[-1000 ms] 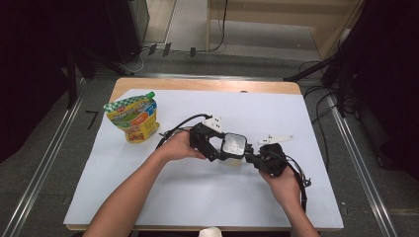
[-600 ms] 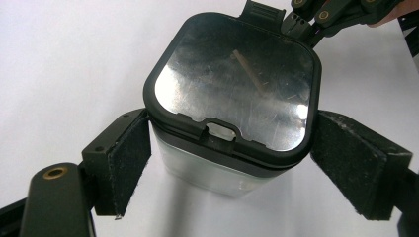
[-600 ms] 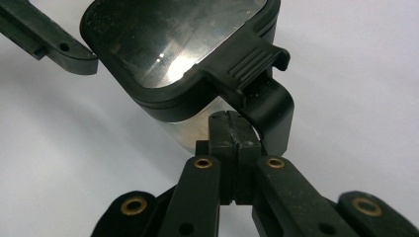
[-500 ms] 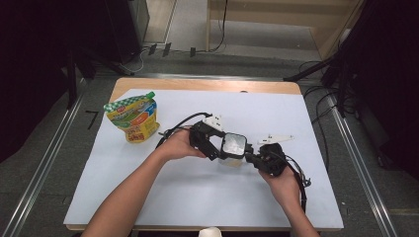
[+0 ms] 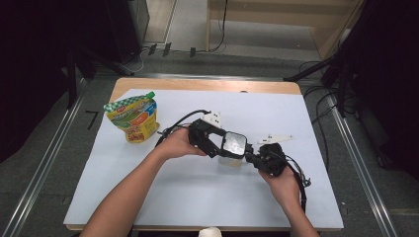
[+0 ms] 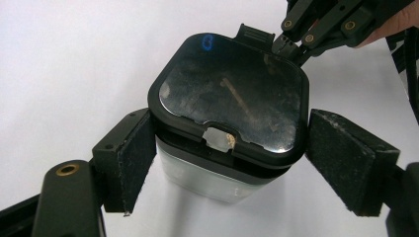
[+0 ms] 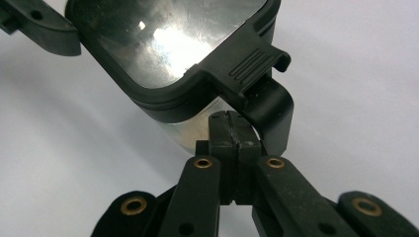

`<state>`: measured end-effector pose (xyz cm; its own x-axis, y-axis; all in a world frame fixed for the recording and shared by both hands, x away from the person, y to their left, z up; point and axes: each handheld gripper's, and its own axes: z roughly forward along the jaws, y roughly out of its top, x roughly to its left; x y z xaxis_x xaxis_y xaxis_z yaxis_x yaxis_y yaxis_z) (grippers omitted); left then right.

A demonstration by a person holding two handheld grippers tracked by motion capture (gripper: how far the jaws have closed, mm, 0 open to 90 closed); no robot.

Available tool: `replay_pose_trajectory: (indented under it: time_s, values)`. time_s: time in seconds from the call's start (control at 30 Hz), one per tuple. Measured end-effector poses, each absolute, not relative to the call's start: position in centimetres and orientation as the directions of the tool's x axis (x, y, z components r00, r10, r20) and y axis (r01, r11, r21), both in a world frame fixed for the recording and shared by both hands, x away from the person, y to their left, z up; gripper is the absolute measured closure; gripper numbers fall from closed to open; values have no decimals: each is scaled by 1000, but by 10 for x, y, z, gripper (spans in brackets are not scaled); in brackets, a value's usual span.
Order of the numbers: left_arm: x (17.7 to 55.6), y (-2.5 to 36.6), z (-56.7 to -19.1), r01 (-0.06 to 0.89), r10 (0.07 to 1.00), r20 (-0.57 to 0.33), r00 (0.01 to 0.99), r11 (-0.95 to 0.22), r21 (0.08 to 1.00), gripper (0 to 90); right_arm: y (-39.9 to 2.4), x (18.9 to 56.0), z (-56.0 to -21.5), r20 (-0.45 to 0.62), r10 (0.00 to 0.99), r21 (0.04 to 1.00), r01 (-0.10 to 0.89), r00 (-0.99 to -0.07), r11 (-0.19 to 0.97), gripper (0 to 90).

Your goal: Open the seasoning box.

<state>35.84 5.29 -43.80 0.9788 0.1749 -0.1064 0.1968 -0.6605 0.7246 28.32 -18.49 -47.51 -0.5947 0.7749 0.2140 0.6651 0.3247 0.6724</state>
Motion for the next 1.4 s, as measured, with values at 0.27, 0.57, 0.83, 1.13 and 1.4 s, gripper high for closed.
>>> replay_pose_trajectory:
  time_s: [0.27, 0.57, 0.83, 1.13, 1.4]
  values:
    - [342, 32, -424, 118, 86, -81, 993, -704, 700, 426, -184, 283, -475, 216, 769, 677, 660, -602, 326, 900]
    - [339, 17, -403, 167, 106, -130, 986, -681, 713, 622, -185, 283, -476, 221, 762, 685, 653, -609, 323, 900]
    - [339, 1, -401, 222, 113, -197, 974, -657, 721, 688, -185, 282, -476, 234, 764, 686, 659, -602, 309, 900]
    - [339, -9, -406, 242, 114, -223, 968, -649, 721, 685, -187, 282, -477, 250, 756, 690, 659, -605, 299, 900]
    - [338, 1, -402, 254, 129, -225, 966, -644, 721, 669, -193, 282, -476, 254, 754, 695, 657, -605, 293, 900]
